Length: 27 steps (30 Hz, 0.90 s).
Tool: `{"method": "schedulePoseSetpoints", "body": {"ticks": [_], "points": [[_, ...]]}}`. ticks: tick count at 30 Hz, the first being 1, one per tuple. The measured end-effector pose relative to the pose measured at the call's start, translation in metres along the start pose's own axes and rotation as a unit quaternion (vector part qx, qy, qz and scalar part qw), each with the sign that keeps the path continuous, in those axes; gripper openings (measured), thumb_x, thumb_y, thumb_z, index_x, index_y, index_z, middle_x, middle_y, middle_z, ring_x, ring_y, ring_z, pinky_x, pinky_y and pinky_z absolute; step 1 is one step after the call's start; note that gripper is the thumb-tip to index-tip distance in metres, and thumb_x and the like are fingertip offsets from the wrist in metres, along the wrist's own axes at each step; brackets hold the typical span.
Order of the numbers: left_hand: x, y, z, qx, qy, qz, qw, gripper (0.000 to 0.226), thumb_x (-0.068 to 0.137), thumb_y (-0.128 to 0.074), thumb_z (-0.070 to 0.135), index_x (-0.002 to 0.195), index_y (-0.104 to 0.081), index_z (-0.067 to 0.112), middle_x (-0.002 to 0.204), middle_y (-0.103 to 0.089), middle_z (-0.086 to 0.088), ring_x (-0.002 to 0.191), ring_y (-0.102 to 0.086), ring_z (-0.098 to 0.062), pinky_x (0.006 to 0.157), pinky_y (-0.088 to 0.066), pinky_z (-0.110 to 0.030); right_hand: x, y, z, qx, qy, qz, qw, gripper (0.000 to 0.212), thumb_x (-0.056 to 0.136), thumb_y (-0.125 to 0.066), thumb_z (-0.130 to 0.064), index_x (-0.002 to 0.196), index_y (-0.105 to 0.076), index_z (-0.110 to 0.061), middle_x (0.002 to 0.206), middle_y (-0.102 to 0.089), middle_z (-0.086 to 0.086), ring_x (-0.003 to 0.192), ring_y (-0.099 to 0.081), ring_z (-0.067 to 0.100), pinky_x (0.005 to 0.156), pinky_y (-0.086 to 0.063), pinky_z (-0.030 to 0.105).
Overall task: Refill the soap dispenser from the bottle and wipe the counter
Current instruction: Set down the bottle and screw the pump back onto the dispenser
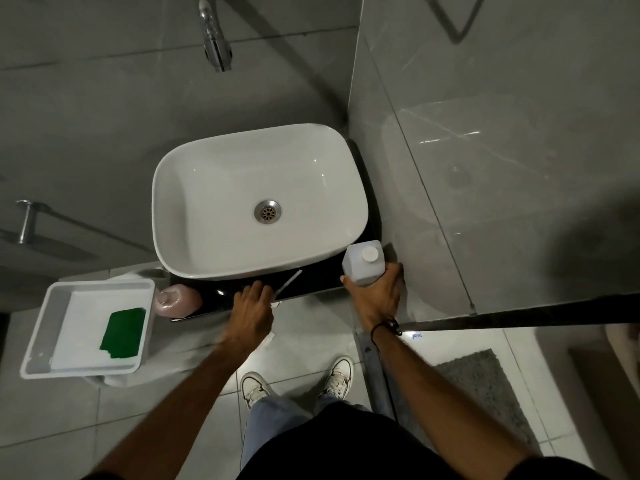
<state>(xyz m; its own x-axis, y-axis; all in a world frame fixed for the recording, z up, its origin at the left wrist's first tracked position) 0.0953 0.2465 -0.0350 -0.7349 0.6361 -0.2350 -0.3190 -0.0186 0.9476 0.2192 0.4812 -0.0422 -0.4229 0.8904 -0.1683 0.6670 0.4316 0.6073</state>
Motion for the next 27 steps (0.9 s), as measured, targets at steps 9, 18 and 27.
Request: {"method": "schedulePoseSetpoints", "body": {"ticks": [9,18,27], "points": [[-0.069,0.106,-0.064,-0.267,-0.003,0.162,0.950,0.039,0.078,-0.078,0.019,0.113,-0.063,0.024,0.104,-0.066,0.011,0.092,-0.062,0.008,0.076,-0.052,-0.009,-0.057,-0.030,0.024,-0.064,-0.111,-0.153,0.980,0.051,0.070,-0.088,-0.033,0.104,-0.056,-0.014,0.105,-0.068,0.006,0.099,-0.066,0.026,0.083,-0.053,0.033],[-0.116,0.194,-0.188,-0.238,0.061,0.282,0.928,0.025,0.074,-0.067,0.041,0.096,-0.059,0.034,0.083,-0.070,0.015,0.070,-0.062,-0.005,0.063,-0.050,-0.016,-0.135,-0.113,-0.035,-0.098,-0.019,-0.242,0.965,0.026,0.075,-0.082,-0.031,0.086,-0.065,-0.016,0.077,-0.069,-0.004,0.081,-0.066,0.020,0.073,-0.048,0.024],[-0.093,0.173,-0.213,-0.240,0.017,0.256,0.936,0.029,0.075,-0.073,0.034,0.098,-0.057,0.027,0.080,-0.062,0.017,0.074,-0.058,0.003,0.068,-0.044,-0.006,-0.174,-0.158,-0.068,-0.109,0.015,-0.251,0.962,0.027,0.074,-0.082,-0.035,0.093,-0.064,-0.027,0.083,-0.066,-0.011,0.081,-0.061,0.011,0.080,-0.051,0.027]]}}
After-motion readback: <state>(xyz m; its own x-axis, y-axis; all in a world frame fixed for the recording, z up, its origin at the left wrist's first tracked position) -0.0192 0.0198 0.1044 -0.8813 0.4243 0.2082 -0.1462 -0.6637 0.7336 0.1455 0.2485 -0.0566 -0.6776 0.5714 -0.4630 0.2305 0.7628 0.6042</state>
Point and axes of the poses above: each hand's wrist, its own x-axis towards the middle knuckle, its own y-axis out of the back of the hand, z = x × y, the point moved 5 cm from there along x, towards the middle knuckle
